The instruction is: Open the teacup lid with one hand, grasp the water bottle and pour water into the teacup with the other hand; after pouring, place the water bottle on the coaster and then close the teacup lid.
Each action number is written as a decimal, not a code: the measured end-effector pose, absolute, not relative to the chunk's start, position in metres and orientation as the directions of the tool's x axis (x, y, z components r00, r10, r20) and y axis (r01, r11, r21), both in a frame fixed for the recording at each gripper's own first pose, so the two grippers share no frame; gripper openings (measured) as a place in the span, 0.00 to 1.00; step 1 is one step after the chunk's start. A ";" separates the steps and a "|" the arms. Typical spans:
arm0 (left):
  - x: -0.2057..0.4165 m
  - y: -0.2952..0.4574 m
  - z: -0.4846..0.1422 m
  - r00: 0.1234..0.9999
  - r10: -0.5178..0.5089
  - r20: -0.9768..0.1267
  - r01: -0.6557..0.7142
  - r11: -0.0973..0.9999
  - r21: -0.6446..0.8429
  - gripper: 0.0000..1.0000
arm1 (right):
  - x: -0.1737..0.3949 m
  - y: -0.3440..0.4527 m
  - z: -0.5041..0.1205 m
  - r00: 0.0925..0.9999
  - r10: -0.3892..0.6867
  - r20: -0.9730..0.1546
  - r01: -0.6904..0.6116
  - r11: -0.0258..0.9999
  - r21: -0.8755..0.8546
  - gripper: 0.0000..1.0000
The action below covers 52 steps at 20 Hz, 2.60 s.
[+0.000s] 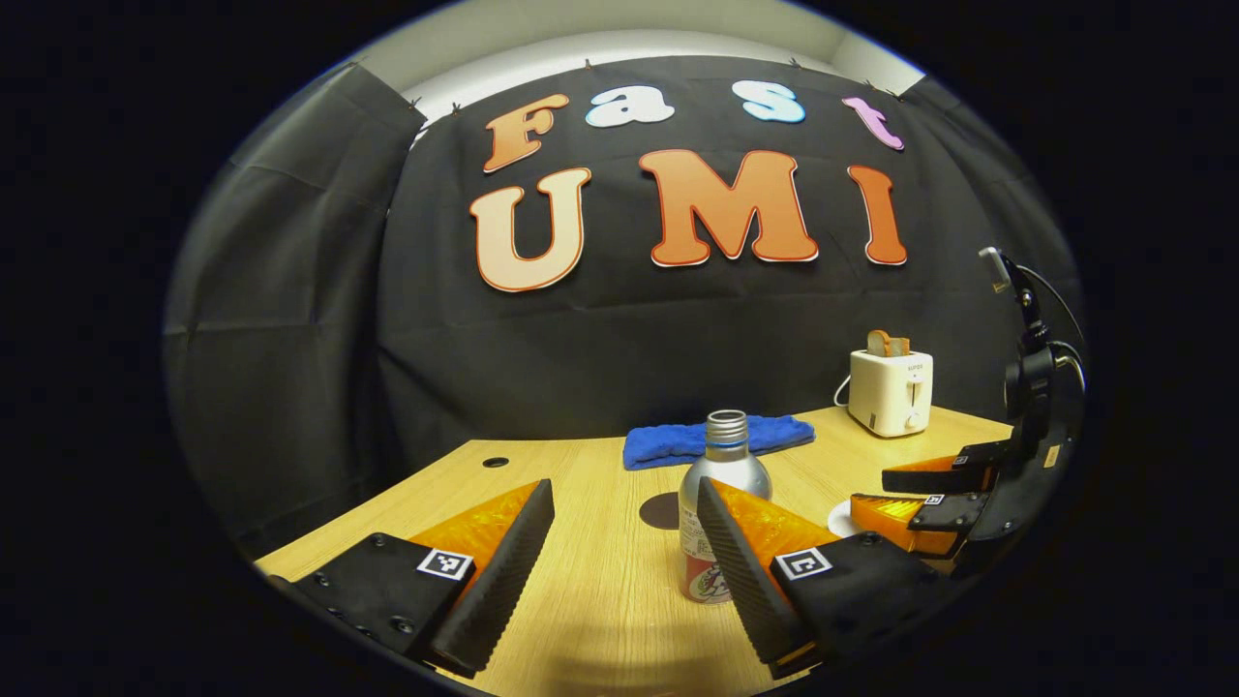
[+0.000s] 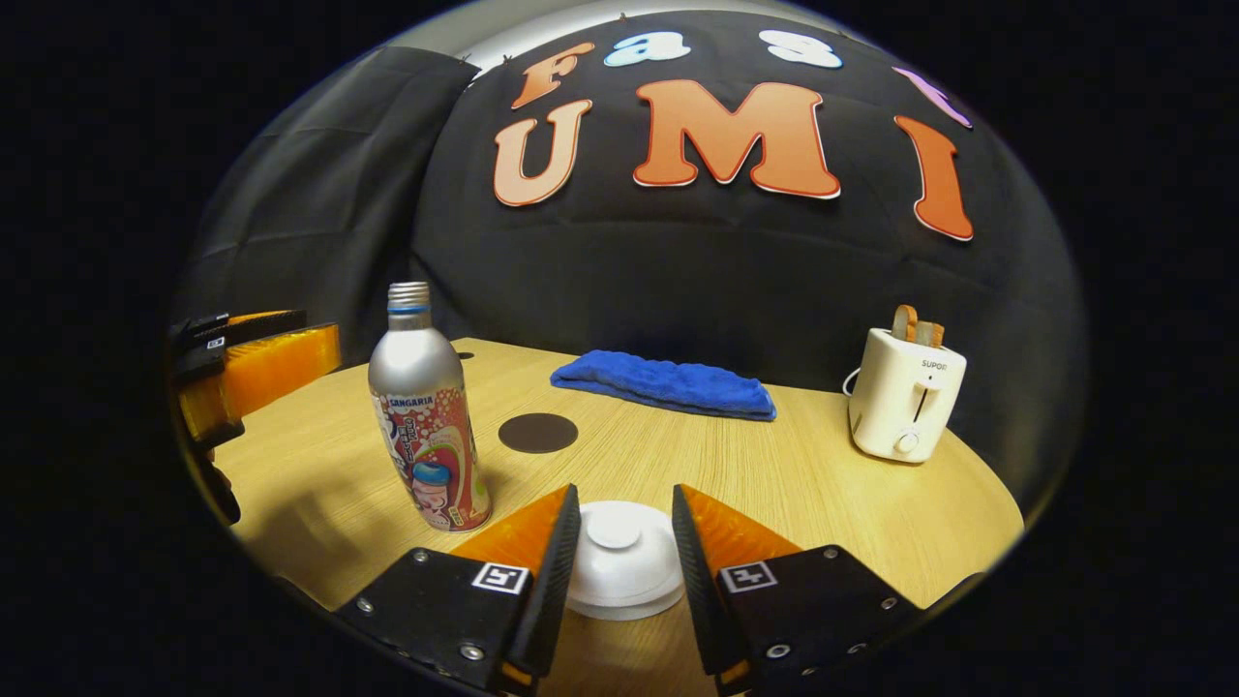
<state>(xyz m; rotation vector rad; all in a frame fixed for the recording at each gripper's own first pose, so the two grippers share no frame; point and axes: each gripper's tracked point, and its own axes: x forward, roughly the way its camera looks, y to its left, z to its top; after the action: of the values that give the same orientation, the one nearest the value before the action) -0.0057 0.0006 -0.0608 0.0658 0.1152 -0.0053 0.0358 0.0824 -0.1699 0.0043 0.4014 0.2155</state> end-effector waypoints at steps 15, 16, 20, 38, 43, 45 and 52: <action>0.002 -0.011 -0.079 0.987 -0.046 -0.157 0.050 0.998 0.028 1.00 | 0.037 0.049 -0.129 0.932 0.177 -0.317 -0.148 0.982 0.114 0.23; 0.004 -0.014 -0.081 0.985 -0.053 -0.162 0.057 0.998 0.023 1.00 | 0.035 0.044 -0.126 0.936 0.167 -0.309 -0.140 0.984 0.107 0.23; 0.009 -0.027 -0.097 0.976 -0.098 -0.197 0.099 0.995 -0.007 0.98 | 0.028 0.020 -0.111 0.951 0.109 -0.288 -0.092 0.993 0.074 0.23; 0.032 -0.064 -0.155 0.922 -0.197 -0.333 0.195 0.980 -0.041 0.98 | 0.001 -0.050 -0.112 0.954 -0.035 -0.298 0.044 0.999 0.022 0.23; 0.038 -0.071 -0.160 0.919 -0.224 -0.323 0.211 0.975 -0.075 0.84 | -0.006 -0.057 -0.114 0.952 -0.045 -0.303 0.056 0.998 0.030 0.23; 0.039 -0.071 -0.160 0.918 -0.224 -0.327 0.215 0.975 -0.065 0.86 | -0.008 -0.059 -0.114 0.951 -0.047 -0.305 0.062 0.997 0.039 0.23; 0.050 -0.059 -0.147 0.927 -0.159 -0.339 0.200 0.976 0.089 0.80 | -0.010 -0.071 -0.110 0.954 -0.062 -0.294 0.084 0.995 0.062 0.23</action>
<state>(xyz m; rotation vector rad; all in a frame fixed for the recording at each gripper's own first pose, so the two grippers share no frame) 0.0502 -0.0586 -0.1467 0.1231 0.3374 -0.1841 -0.0100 -0.0714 -0.1103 0.0745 0.2956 -0.0739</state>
